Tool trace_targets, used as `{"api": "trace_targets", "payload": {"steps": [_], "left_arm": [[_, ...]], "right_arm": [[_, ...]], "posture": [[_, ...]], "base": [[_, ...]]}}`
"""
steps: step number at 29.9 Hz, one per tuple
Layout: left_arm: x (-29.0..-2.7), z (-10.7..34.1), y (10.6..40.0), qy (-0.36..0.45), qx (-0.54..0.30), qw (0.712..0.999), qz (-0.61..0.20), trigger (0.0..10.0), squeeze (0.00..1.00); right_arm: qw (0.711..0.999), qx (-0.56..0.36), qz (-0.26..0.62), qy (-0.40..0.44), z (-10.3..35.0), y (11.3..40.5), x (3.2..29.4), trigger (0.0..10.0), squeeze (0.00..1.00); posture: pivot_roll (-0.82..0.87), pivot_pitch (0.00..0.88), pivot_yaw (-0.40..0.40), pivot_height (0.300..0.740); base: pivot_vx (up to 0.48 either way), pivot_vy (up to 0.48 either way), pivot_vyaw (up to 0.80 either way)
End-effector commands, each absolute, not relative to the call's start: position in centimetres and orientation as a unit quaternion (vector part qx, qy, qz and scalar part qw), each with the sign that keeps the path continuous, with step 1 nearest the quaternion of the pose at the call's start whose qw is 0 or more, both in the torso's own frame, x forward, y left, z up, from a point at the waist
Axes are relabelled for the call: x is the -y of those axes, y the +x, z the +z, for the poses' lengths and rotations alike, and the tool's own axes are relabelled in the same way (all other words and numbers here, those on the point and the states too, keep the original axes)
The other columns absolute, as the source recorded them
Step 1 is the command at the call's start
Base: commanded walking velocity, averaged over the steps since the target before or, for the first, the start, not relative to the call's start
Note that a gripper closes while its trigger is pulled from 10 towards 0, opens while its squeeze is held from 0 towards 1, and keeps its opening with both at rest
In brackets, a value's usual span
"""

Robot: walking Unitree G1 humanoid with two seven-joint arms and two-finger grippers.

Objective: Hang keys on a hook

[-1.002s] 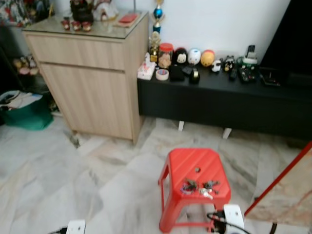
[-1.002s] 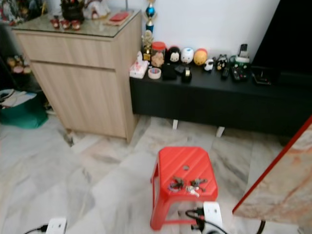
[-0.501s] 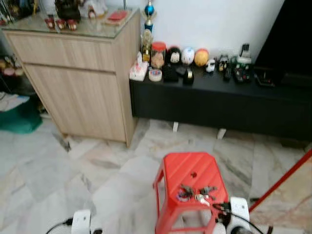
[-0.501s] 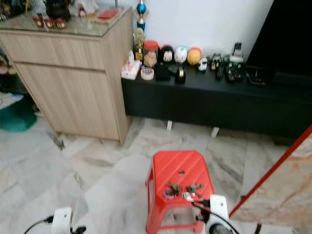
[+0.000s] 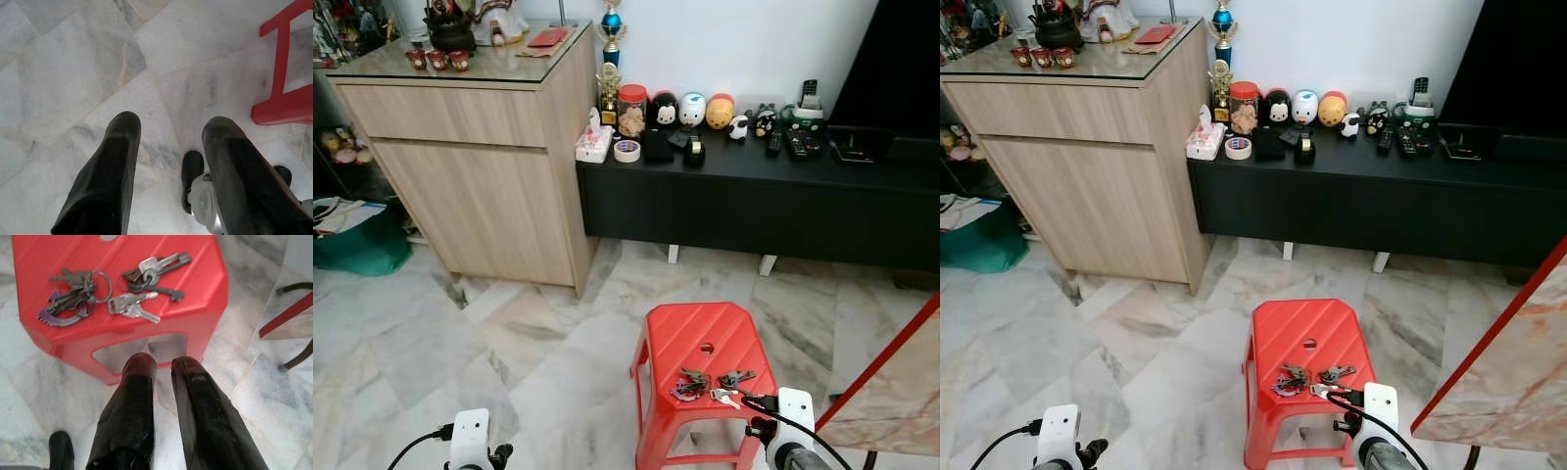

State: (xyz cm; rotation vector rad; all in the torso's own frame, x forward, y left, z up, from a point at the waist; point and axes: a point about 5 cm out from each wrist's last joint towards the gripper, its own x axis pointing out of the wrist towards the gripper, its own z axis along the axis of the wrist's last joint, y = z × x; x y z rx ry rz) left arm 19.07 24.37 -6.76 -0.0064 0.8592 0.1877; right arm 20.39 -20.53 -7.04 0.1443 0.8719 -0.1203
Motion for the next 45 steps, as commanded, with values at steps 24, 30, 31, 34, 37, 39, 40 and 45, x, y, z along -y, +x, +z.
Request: {"api": "trace_targets", "payload": {"steps": [24,30,31,34,37,39,40,45], "left_arm": [[-23.6,-7.4,17.0,0.016,-0.377,0.921,0.093,10.0,0.0],[-23.6,-7.4,17.0,0.014,-0.376,0.921,0.099,10.0,0.0],[-23.5,-7.4,17.0,0.015,-0.374,0.922,0.099,10.0,0.0],[-23.5,-7.4,16.9,0.016,-0.372,0.923,0.099,10.0,0.0],[-23.6,-7.4,16.8,0.019,-0.373,0.923,0.098,10.0,0.0],[-23.6,-7.4,16.7,0.019,-0.371,0.923,0.098,10.0,0.0],[-23.6,-7.4,16.7,0.019,-0.37,0.924,0.098,10.0,0.0],[-23.4,-7.5,16.6,0.02,-0.366,0.925,0.095,10.0,0.0]], "right_arm": [[0.969,-0.242,-0.026,-0.033,-4.4,22.0,20.5,10.0,0.0],[0.992,-0.105,-0.02,-0.062,-0.7,24.8,17.6,10.0,0.0],[0.996,-0.064,-0.015,-0.061,0.0,24.5,17.4,10.0,0.0],[0.997,-0.05,-0.017,-0.054,0.1,23.9,17.2,10.0,0.0],[0.998,-0.053,-0.018,-0.041,-0.1,23.4,17.2,10.0,0.0],[0.997,-0.059,-0.025,-0.047,-0.3,22.9,17.2,10.0,0.0],[0.996,-0.068,-0.032,-0.045,-0.6,22.4,17.4,10.0,0.0],[0.99,-0.129,-0.057,-0.033,-2.0,20.2,18.4,10.0,0.0]], "posture": [[0.09,0.0,-0.018,0.716],[0.09,0.0,-0.018,0.716],[0.09,0.0,-0.017,0.716],[0.08,0.0,-0.017,0.716],[0.08,0.0,-0.018,0.716],[0.08,0.0,-0.018,0.716],[0.08,0.0,-0.019,0.716],[0.08,0.0,-0.023,0.716]], "base": [[0.0,0.0,0.0],[0.0,0.0,0.0],[0.0,0.0,0.0],[0.0,0.0,0.0],[0.0,0.0,0.0],[0.0,0.0,0.0],[0.0,0.0,0.0],[0.0,0.0,0.0]]}}
